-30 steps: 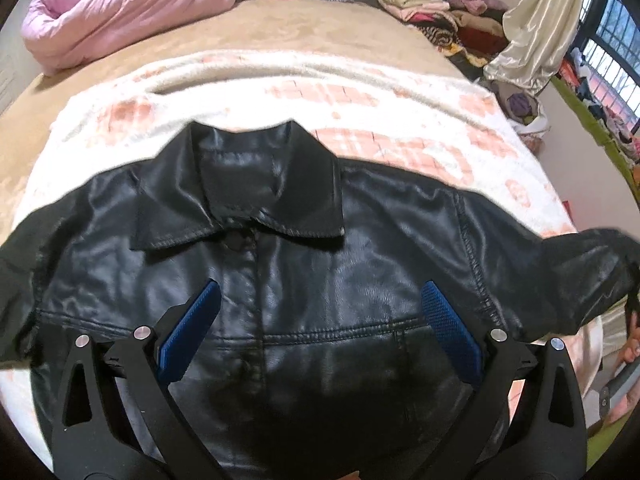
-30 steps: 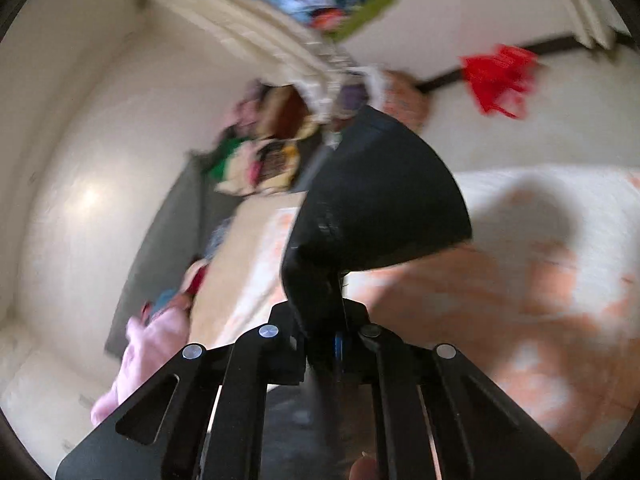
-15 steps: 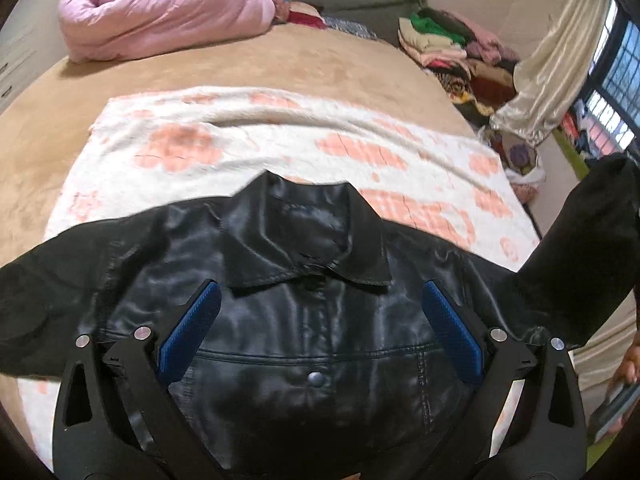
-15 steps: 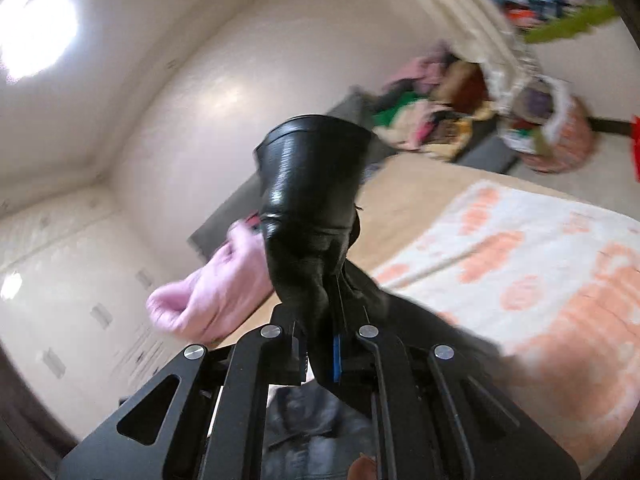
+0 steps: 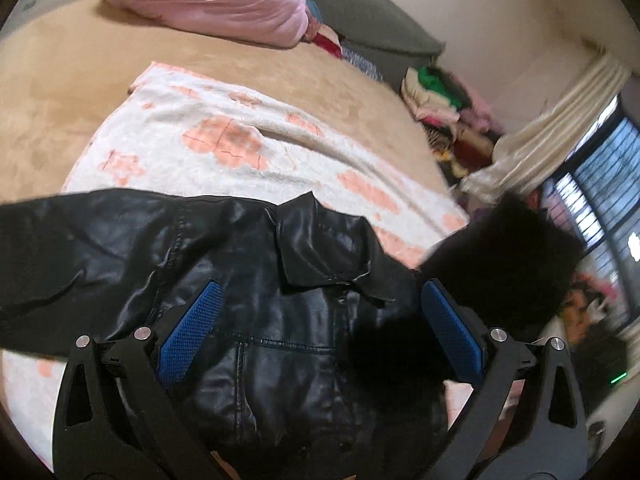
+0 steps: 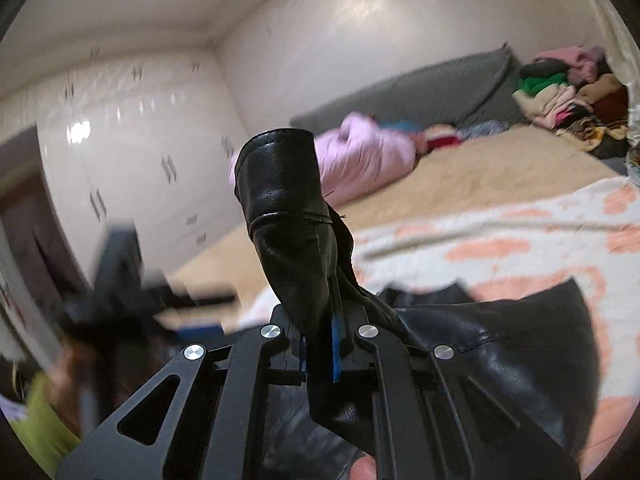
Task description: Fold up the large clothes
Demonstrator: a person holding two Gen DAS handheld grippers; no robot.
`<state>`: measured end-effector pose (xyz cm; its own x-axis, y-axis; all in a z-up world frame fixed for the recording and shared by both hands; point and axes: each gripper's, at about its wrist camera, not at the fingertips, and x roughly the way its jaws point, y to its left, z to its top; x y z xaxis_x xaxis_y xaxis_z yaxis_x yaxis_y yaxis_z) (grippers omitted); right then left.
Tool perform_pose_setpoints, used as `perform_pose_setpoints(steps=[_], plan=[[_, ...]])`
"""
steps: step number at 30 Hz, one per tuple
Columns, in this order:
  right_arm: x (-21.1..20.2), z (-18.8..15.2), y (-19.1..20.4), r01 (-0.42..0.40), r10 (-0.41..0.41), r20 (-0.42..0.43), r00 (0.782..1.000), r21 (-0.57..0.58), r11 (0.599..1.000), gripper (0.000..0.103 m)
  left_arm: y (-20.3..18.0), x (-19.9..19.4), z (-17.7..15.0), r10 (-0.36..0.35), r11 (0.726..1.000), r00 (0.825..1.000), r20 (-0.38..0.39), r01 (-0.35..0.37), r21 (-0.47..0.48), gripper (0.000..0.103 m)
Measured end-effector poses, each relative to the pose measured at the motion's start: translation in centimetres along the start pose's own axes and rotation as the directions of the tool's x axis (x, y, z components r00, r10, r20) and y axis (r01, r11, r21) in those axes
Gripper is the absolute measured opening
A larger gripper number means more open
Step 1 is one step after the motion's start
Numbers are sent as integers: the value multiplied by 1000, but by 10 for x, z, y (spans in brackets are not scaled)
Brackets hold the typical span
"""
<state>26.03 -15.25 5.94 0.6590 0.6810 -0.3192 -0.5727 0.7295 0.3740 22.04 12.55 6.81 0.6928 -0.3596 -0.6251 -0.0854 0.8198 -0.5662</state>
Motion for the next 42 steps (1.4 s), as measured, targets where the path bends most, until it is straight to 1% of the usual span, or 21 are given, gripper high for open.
perform_pose_setpoints(steps=[3, 5, 7, 9, 11, 12, 14, 15, 17, 18, 19, 23, 25, 27, 29, 30, 31, 33, 36, 38, 42], plan=[[32, -37, 27, 11, -16, -97, 995, -55, 998, 7, 13, -11, -2, -25, 1000, 1000, 7, 25, -10, 94], [49, -63, 39, 17, -29, -148, 989, -82, 997, 7, 23, -12, -5, -65, 997, 998, -8, 65, -31, 94], [60, -80, 47, 38, -57, -190, 980, -100, 994, 8, 34, -8, -8, -113, 992, 993, -29, 111, -60, 94], [68, -99, 54, 26, -47, -220, 974, -95, 995, 10, 41, 0, -13, -112, 992, 992, -62, 108, -69, 94], [69, -110, 63, 17, -44, -248, 968, -111, 994, 14, 52, 13, -22, -78, 994, 991, -105, 69, -84, 94], [70, -115, 66, 12, -44, -263, 964, -124, 992, 17, 58, 15, -26, -77, 993, 990, -115, 66, -96, 94], [76, -123, 71, 11, -60, -295, 954, -167, 986, 20, 70, 23, -34, -107, 985, 985, -137, 86, -149, 94], [76, -127, 72, 8, -63, -309, 949, -176, 984, 30, 74, 25, -36, -117, 982, 983, -143, 93, -167, 94], [76, -139, 73, -18, -43, -354, 934, -168, 986, 66, 79, 33, -44, -82, 985, 981, -173, 54, -163, 94], [75, -143, 74, -32, -29, -386, 922, -152, 988, 89, 81, 36, -46, -58, 988, 980, -189, 29, -154, 94], [72, -145, 75, -37, -23, -400, 916, -142, 989, 93, 83, 40, -51, -28, 990, 977, -214, -3, -143, 94], [56, -147, 68, -79, 30, -424, 905, -98, 992, 95, 93, 51, -67, 7, 986, 965, -263, -51, -161, 94], [44, -144, 58, -76, 45, -410, 911, -60, 995, 95, 93, 51, -71, 19, 986, 970, -244, -58, -157, 94], [31, -137, 47, -64, 47, -379, 924, -32, 997, 95, 91, 50, -74, 32, 988, 971, -235, -65, -137, 94], [21, -127, 35, -35, 26, -341, 940, -20, 999, 95, 86, 50, -77, 79, 989, 971, -225, -105, -108, 83], [14, -122, 26, -17, 13, -320, 947, -10, 1000, 92, 84, 48, -78, 111, 987, 969, -219, -134, -90, 63], [10, -118, 19, 3, -3, -303, 953, -1, 1000, 87, 81, 45, -79, 138, 986, 969, -203, -153, -63, 47], [3, -111, 2, 51, -44, -275, 961, 19, 999, 84, 74, 37, -81, 135, 989, 975, -178, -143, -34, 37], [-8, -105, -24, 116, -95, -241, 966, 73, 991, 78, 57, 23, -79, 153, 988, 981, -116, -149, 38, 27], [-17, -100, -42, 156, -128, -219, 967, 114, 981, 74, 45, 13, -72, 127, 990, 989, -78, -122, 70, 16], [-32, -92, -68, 217, -186, -184, 965, 166, 962, 72, 11, -4, -47, 37, 991, 999, -22, -34, 132, 6]])
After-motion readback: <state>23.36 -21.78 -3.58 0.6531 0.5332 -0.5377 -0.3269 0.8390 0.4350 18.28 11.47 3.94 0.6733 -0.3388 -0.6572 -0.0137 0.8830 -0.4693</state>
